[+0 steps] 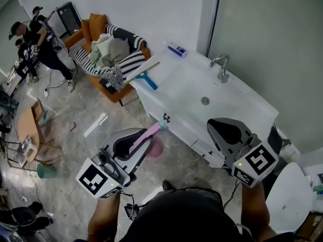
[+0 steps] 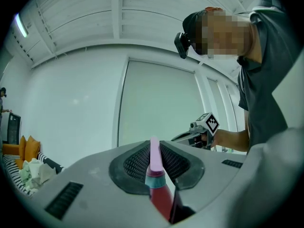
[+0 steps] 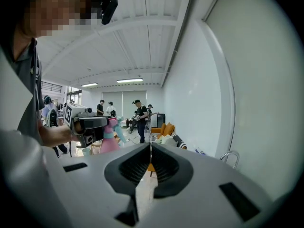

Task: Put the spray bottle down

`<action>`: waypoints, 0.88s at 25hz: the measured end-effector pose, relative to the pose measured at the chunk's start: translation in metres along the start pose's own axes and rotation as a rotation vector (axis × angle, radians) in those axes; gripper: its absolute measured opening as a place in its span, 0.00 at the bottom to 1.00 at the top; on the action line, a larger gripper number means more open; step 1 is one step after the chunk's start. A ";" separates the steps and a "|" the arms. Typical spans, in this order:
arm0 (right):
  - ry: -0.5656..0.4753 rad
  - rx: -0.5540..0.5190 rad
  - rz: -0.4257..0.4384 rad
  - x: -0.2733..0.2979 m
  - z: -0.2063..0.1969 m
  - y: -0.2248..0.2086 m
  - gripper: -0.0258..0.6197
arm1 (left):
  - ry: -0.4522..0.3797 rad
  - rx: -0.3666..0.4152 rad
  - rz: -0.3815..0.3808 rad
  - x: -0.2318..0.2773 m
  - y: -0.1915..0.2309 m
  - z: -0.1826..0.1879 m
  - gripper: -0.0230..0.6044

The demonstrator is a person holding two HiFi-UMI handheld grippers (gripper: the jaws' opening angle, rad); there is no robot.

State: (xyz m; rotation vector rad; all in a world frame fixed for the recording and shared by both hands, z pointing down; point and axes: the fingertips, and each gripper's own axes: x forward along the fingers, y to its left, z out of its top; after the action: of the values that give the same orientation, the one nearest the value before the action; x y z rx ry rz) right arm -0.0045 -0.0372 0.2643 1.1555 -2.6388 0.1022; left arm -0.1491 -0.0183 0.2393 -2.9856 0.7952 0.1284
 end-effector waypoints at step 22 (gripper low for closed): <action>-0.002 -0.020 0.092 0.056 0.009 -0.098 0.06 | 0.007 -0.024 0.100 0.081 0.067 -0.016 0.13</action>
State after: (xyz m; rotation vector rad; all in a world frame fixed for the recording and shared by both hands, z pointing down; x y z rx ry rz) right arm 0.0289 -0.1460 0.2667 1.0282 -2.6884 0.0917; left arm -0.1118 -0.1171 0.2463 -2.9703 0.9511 0.1318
